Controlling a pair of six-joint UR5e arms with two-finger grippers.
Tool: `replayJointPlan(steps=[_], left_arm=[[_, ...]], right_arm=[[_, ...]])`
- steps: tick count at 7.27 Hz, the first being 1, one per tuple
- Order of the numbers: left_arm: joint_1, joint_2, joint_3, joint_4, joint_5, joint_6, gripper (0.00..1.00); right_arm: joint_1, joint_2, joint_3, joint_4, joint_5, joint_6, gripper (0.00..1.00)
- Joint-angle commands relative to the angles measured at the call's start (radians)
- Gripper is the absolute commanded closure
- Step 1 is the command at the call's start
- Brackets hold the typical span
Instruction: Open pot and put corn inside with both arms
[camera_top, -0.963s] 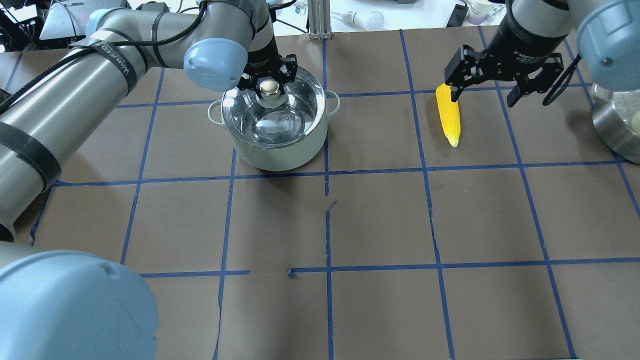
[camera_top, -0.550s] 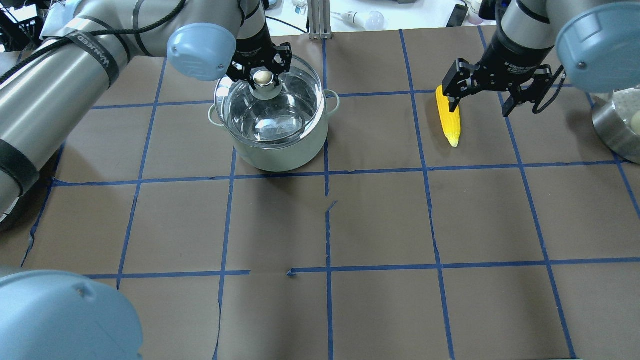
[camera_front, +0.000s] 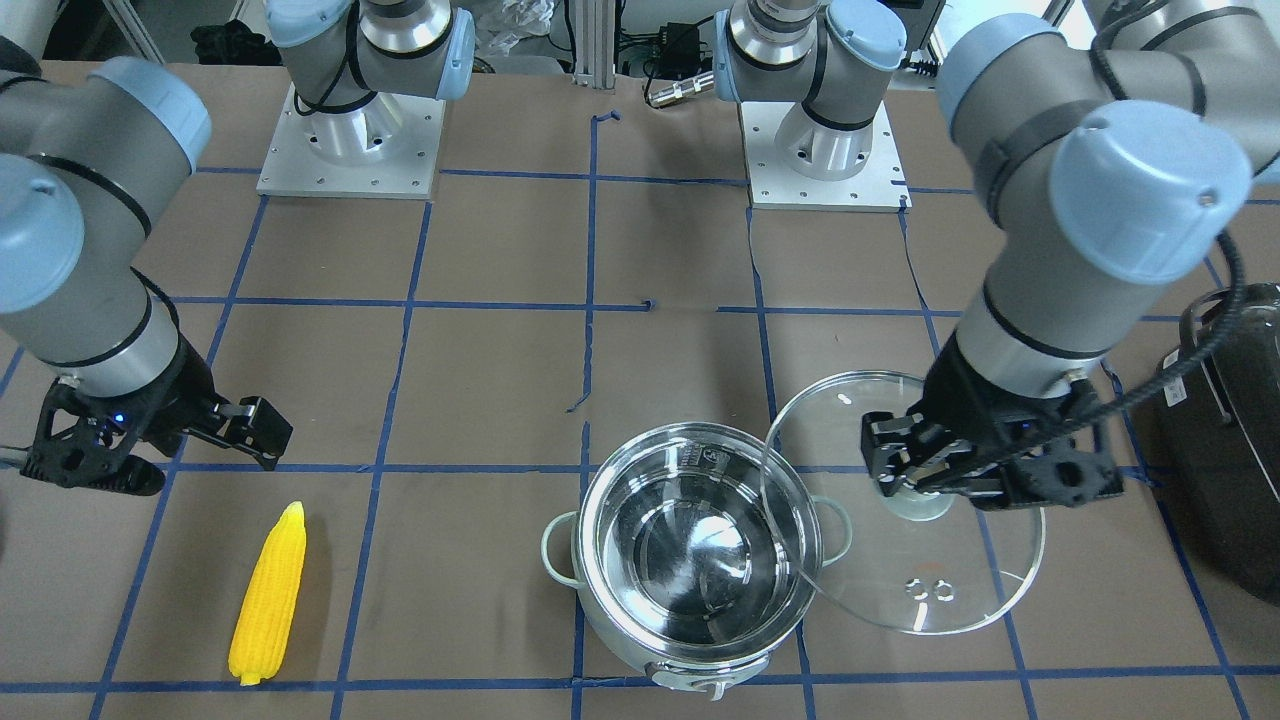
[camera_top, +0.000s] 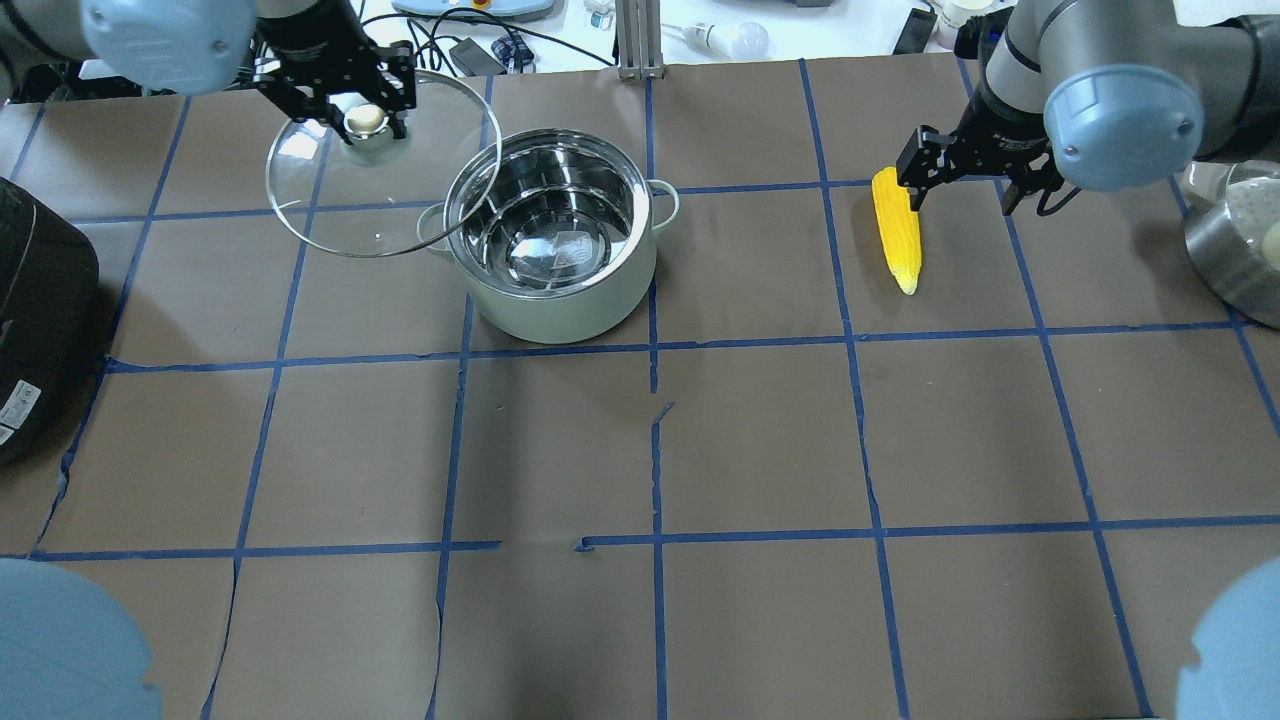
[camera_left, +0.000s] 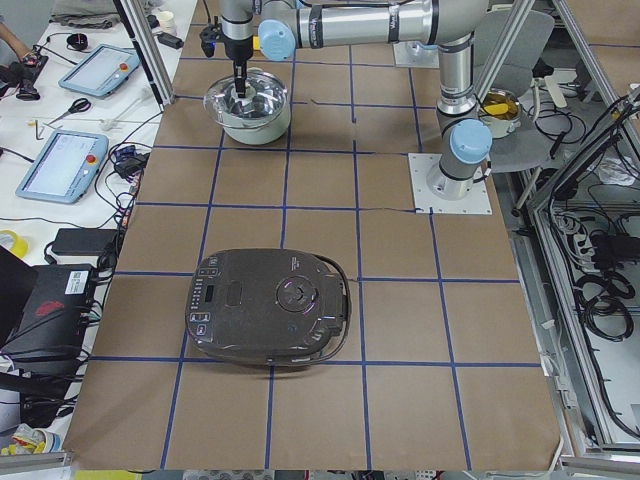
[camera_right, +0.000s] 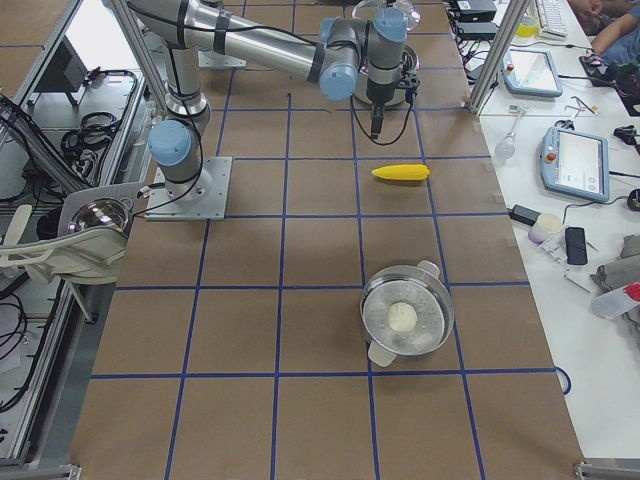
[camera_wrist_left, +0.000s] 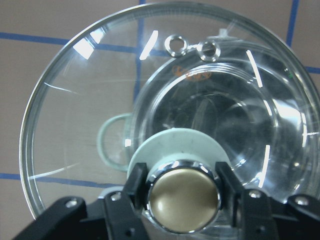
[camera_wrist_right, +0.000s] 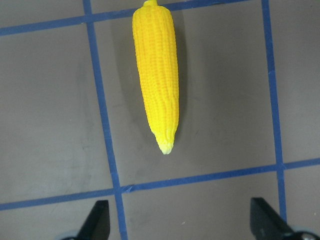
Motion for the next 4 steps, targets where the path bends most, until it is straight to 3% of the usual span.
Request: replayJointPlan(steps=[1,3,4], left_arm=[[0.168,0.035,-0.080,0.004,-0.007,0.187,0.71],[0.308,0.037,-0.189,0.093,-0.013,0.371,0.74],[0.346,0.020,-0.254,0.203,-0.028,0.394,0.74]], right_arm=[[-0.007,0.163,-0.006,-0.172,0.005,-0.007,0.00],[-0.007,0.263,-0.020,-0.252,0.008,-0.003,0.00],[-0.005,0.273,-0.034,-0.255,0.026,-0.001,0.00]])
